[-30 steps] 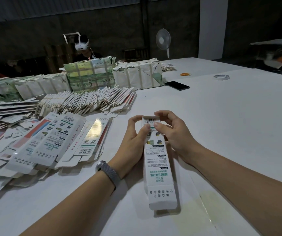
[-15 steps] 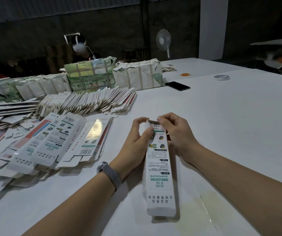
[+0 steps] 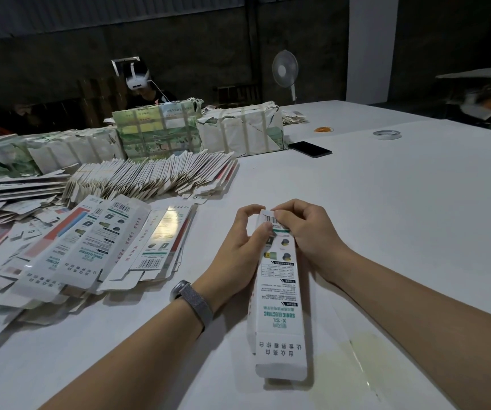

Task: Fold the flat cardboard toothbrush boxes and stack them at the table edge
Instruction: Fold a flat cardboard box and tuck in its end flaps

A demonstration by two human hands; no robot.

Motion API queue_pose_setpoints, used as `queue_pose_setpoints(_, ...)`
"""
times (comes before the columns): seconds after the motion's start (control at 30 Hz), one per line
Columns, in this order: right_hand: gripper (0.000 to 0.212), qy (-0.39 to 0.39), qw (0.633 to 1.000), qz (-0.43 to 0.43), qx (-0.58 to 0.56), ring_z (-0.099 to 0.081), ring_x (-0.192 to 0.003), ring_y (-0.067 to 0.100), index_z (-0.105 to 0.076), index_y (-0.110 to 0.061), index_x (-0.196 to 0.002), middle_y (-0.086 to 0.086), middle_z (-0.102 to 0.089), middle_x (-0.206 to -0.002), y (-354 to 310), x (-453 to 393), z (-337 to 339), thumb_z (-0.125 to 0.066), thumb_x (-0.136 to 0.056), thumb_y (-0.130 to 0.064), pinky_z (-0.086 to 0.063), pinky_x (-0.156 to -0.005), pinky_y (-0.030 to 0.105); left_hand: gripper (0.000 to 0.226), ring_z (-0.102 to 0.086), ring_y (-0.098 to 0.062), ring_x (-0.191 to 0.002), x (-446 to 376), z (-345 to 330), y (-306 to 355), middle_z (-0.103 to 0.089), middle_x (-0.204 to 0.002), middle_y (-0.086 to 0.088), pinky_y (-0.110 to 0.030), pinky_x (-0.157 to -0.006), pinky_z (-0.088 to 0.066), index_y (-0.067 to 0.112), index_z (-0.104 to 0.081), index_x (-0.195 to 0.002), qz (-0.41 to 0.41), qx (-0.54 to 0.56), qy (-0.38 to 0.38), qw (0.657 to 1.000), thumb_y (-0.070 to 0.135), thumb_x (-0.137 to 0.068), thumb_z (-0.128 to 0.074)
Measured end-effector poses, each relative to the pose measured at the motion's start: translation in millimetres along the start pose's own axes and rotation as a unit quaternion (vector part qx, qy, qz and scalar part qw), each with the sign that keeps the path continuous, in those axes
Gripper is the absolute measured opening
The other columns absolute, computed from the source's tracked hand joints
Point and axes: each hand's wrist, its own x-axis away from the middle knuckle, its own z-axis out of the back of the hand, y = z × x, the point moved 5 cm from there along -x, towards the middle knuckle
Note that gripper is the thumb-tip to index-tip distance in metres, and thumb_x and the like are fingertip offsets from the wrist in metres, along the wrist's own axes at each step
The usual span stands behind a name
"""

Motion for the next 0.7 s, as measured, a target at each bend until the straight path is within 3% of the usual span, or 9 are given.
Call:
queue_pose_setpoints(0.23,0.016,-0.009,1.000,0.004,0.004,-0.070,-0.064,0.019,-0.070,-0.022,-0.079,0.000,-0.071,-0.073,-3.2,1.8,-2.2,-0.067,-0.094,-0.018,-0.056,-0.066,0.036,0.021,-0.073,-0.024,-0.072,-0.1,-0.5,1.5,-0.078,-0.087,-0.010,-0.035,-0.065,-0.059,0.031,-0.040,-0.126,0.000,-0.015,-0.007,1.000,0.030,-0.106,-0.047)
queue_pose_setpoints(0.37,0.013,-0.008,1.000,0.009,0.011,-0.073,-0.067,0.022,-0.074,-0.019,-0.086,0.002,-0.075,-0.076,-6.0,6.8,-3.1,-0.064,-0.096,-0.019,-0.057,-0.062,0.032,0.040,-0.074,-0.021,-0.072,0.5,-0.3,4.2,-0.078,-0.089,-0.009,-0.028,-0.063,-0.056,0.023,-0.042,-0.130,0.004,0.006,-0.001,1.000,0.041,-0.096,-0.054)
queue_pose_setpoints(0.53,0.014,-0.004,1.000,0.002,0.014,-0.071,-0.066,0.019,-0.073,-0.017,-0.088,-0.001,-0.073,-0.074,-8.2,8.0,-2.9,-0.063,-0.097,-0.019,-0.057,-0.062,0.031,0.047,-0.073,-0.031,-0.076,2.8,-2.8,4.8,-0.077,-0.096,-0.019,-0.040,-0.070,-0.059,0.024,-0.040,-0.134,0.015,0.031,-0.017,0.999,0.041,-0.096,-0.062)
queue_pose_setpoints(0.7,0.019,0.014,1.000,-0.005,-0.004,-0.070,-0.065,0.019,-0.074,-0.018,-0.082,0.000,-0.072,-0.072,-8.5,8.0,-1.5,-0.063,-0.097,-0.018,-0.058,-0.064,0.033,0.056,-0.075,-0.036,-0.082,1.2,-1.8,4.4,-0.077,-0.100,-0.017,-0.041,-0.073,-0.060,0.027,-0.040,-0.140,0.015,0.013,-0.020,1.000,0.044,-0.090,-0.059)
